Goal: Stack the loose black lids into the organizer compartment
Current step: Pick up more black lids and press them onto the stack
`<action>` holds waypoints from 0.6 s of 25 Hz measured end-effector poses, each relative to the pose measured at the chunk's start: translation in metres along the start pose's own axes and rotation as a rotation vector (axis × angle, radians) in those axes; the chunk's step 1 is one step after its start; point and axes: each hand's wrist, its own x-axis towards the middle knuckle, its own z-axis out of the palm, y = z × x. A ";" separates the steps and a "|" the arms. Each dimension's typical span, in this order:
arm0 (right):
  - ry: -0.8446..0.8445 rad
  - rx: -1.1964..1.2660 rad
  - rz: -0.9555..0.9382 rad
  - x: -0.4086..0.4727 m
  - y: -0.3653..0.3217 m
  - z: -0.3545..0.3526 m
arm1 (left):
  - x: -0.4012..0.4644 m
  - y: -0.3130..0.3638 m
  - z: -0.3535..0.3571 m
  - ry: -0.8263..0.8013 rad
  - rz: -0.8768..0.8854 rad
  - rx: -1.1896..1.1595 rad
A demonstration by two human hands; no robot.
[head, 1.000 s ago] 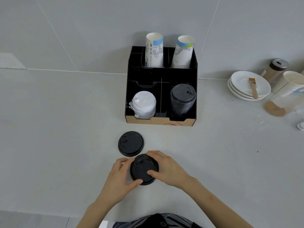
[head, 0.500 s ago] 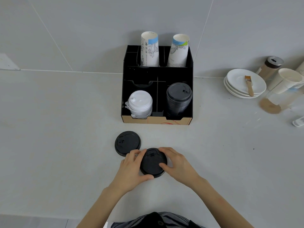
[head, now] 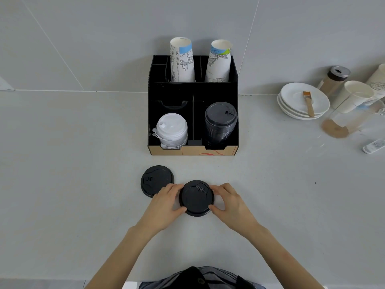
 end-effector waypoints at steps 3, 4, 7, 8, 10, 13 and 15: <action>0.002 -0.002 -0.023 0.001 0.000 0.000 | 0.000 0.003 0.003 -0.002 0.027 0.000; -0.010 -0.006 -0.043 0.001 0.000 0.001 | 0.000 0.005 0.004 -0.012 0.037 0.000; -0.063 -0.002 -0.072 0.001 -0.002 0.002 | 0.001 0.009 0.006 -0.037 0.049 0.009; -0.062 0.004 -0.077 0.001 -0.003 0.003 | 0.002 0.009 0.007 -0.040 0.051 0.017; -0.048 0.016 -0.080 -0.001 -0.002 0.003 | 0.003 0.010 0.006 -0.048 0.056 0.024; -0.012 0.033 -0.074 -0.001 -0.002 0.000 | 0.006 0.014 0.000 -0.040 0.072 0.000; 0.032 0.042 -0.074 0.001 -0.002 -0.005 | 0.010 0.018 -0.006 -0.010 0.092 -0.032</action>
